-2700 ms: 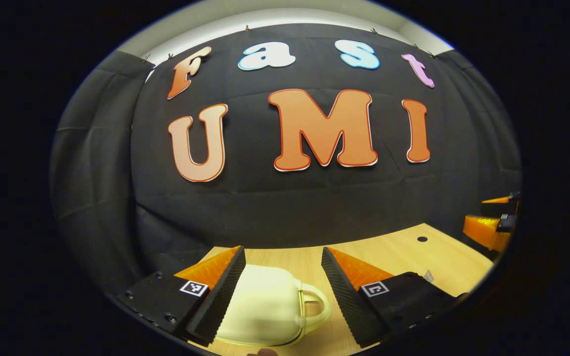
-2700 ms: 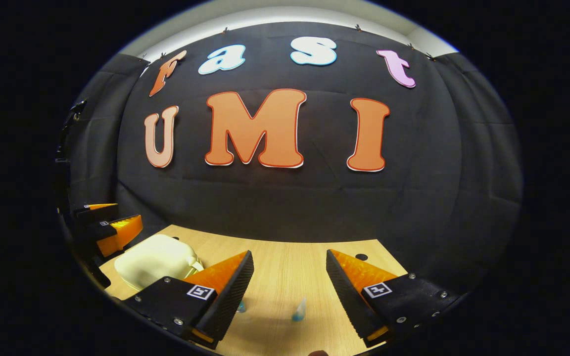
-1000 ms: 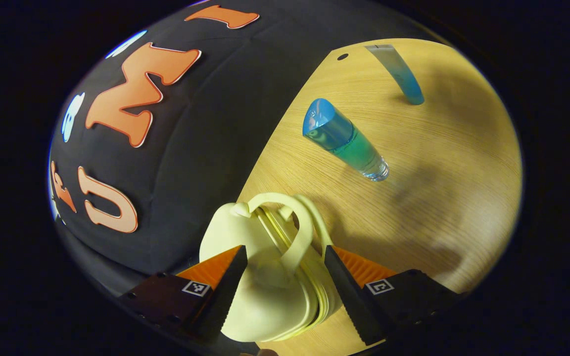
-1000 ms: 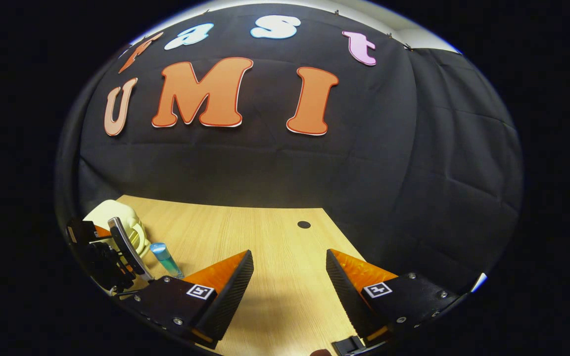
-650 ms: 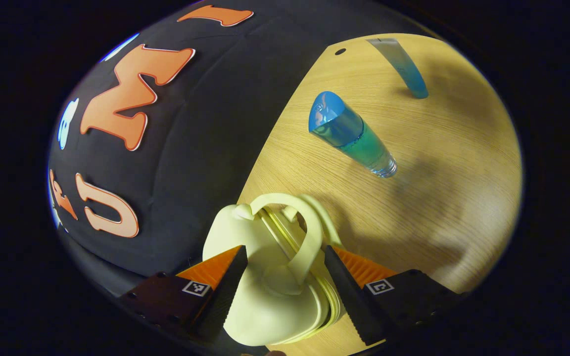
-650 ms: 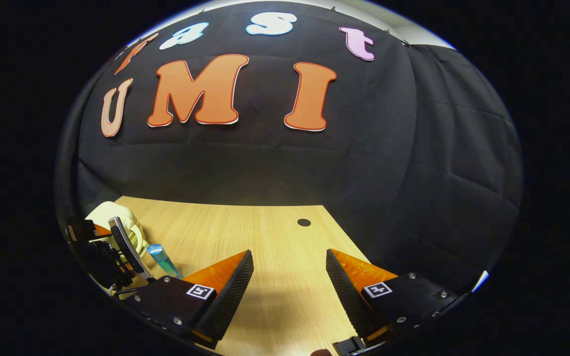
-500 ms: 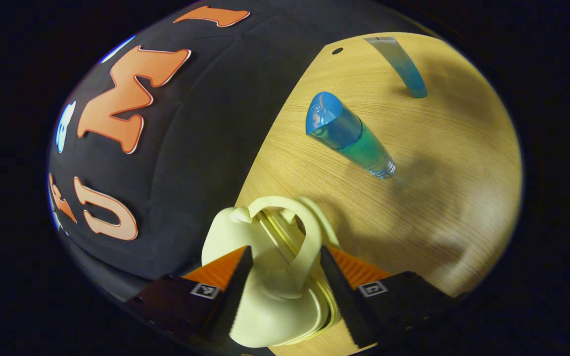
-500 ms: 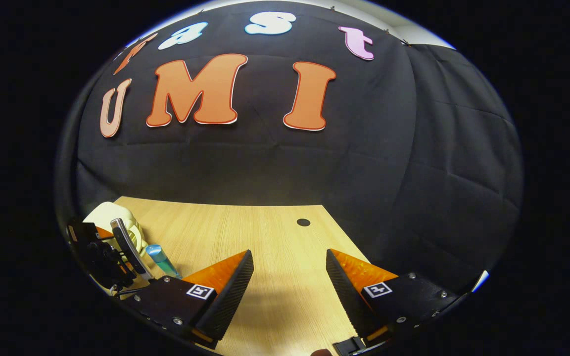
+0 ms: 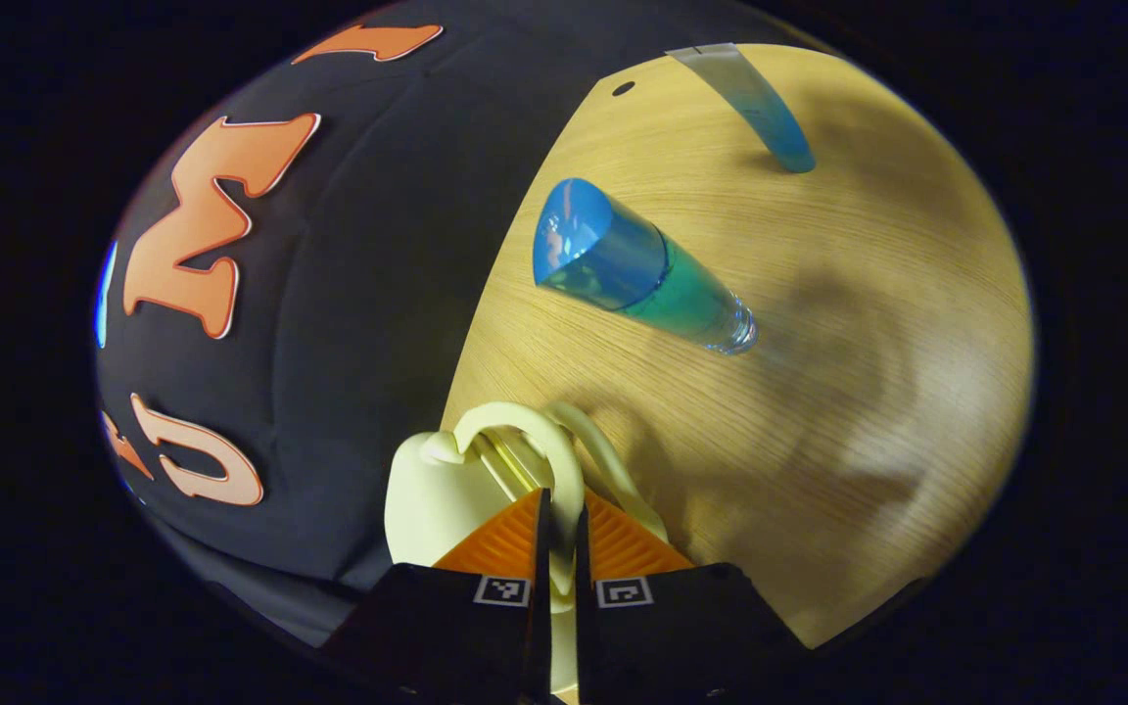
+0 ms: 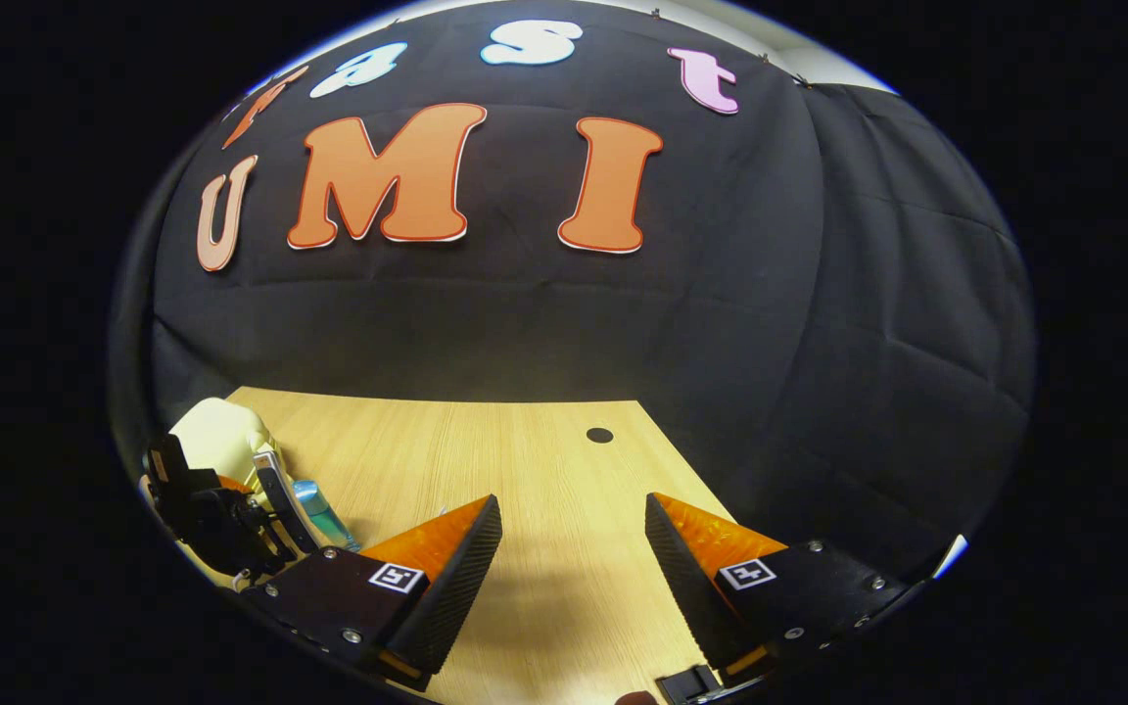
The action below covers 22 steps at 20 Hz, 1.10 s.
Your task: First open the suitcase, pack the skin care products into it, and then close the suitcase.
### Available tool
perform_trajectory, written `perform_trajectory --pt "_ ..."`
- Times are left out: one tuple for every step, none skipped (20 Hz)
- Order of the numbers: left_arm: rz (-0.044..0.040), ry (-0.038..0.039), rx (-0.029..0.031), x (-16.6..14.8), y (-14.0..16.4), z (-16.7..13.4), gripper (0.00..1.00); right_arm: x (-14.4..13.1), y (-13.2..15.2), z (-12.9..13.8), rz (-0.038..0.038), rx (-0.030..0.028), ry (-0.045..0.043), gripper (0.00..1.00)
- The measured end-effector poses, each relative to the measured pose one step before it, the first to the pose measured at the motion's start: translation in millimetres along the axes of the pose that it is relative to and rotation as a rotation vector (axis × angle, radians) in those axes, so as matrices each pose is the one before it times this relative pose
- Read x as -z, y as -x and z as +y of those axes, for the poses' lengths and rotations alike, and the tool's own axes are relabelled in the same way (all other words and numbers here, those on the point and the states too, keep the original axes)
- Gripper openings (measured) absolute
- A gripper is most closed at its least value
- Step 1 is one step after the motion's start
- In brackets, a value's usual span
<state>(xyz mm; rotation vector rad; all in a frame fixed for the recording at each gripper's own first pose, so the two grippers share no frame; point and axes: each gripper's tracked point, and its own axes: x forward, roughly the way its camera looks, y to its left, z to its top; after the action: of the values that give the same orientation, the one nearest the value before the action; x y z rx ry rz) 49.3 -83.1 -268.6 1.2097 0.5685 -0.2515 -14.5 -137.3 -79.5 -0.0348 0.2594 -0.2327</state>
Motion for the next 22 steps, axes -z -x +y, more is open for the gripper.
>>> perform_trajectory --pt "0.00251 0.0227 0.01807 0.52 0.91 -0.63 0.1 -0.1 -0.81 2.67 -0.00236 -0.00573 0.00347 0.94" --pt "0.00134 0.0264 0.01712 -0.07 2.64 2.91 0.1 -1.22 -1.29 4.42 0.00038 -0.00838 -0.00137 0.94" --pt "-0.00329 0.03642 0.01609 -1.88 2.83 3.96 0.1 -0.45 -0.91 4.2 -0.0008 -0.00983 -0.00586 0.94" --pt "-0.00536 0.04788 0.02035 -0.26 1.12 3.0 0.1 -1.67 -1.34 3.79 -0.00564 -0.00456 -0.00656 0.94" --pt "-0.00063 0.05376 0.02869 -1.26 3.79 1.43 0.1 -0.61 -1.47 2.91 -0.00412 0.00073 -0.00453 0.94" --pt "-0.01027 0.05349 0.02888 -2.65 6.54 2.37 0.1 -0.08 -2.08 4.85 0.0022 -0.00164 -0.00431 0.94" --pt "-0.01253 0.04813 0.02486 -3.86 3.92 3.83 0.1 -0.83 -1.37 6.59 -0.00083 -0.00722 -0.00628 0.94" --pt "-0.01273 0.05201 0.02522 -0.46 0.5 3.78 0.1 -2.33 -1.36 7.88 -0.00393 -0.01146 -0.00155 0.94" --pt "-0.00241 0.05777 0.03087 -1.34 2.31 1.32 0.1 -2.37 -1.8 7.05 -0.005 -0.00567 0.00849 0.94" --pt "-0.00585 0.04728 0.02992 1.48 0.42 2.74 0.1 -3.71 -1.37 5.55 -0.01004 0.00224 0.01654 0.94" --pt "-0.01477 0.04622 0.02449 -0.27 0.35 3.79 0.1 -4.92 -0.73 5.0 -0.01276 0.00044 0.00996 0.94" --pt "-0.01422 0.03024 0.01674 -0.63 -0.86 2.01 0.1 -5.31 0.58 5.96 -0.00902 -0.00191 -0.00313 0.94" --pt "-0.01611 0.02092 0.0117 -0.76 -0.07 3.24 0.1 -3.8 0.19 6.44 -0.00624 -0.0056 -0.01053 0.94" --pt "-0.01788 0.02396 0.00862 -0.81 -0.73 1.23 0.1 -3.93 0.0 7.0 -0.0031 -0.00415 -0.01113 0.94" --pt "-0.01278 0.02582 0.00957 -0.78 -0.43 1.9 0.1 -2.56 0.48 4.56 -0.00532 0.00256 -0.0069 0.94" --pt "-0.01837 0.0232 0.01519 -2.74 0.07 1.95 0.1 -3.57 0.95 3.87 -0.00914 0.00561 0.00054 0.94" --pt "-0.01526 0.02349 0.01747 -0.55 -0.19 0.98 0.1 -2.93 1.23 3.47 -0.0085 0.00984 0.00515 0.94" --pt "-0.01445 0.02718 0.01656 -2.52 4.14 -0.51 0.1 -2.93 0.77 3.41 -0.00518 0.01078 0.00483 0.94" --pt "-0.01816 0.02873 0.01878 -2.72 2.3 1.64 0.1 -2.34 1.7 3.74 -0.00386 0.00845 -0.00017 0.94" --pt "-0.01828 0.02723 0.02132 -3.25 4.65 -0.45 0.1 -2.14 2.37 3.42 -0.00382 0.01079 -0.00751 0.94" --pt "-0.01567 0.02376 0.02182 -3.63 1.94 1.23 0.1 -1.8 1.89 3.16 -0.00505 0.01038 -0.00948 0.94" --pt "-0.01927 0.02055 0.02268 -3.3 2.41 2.68 0.1 -1.67 3.57 4.53 -0.00301 0.01188 -0.0078 0.94"
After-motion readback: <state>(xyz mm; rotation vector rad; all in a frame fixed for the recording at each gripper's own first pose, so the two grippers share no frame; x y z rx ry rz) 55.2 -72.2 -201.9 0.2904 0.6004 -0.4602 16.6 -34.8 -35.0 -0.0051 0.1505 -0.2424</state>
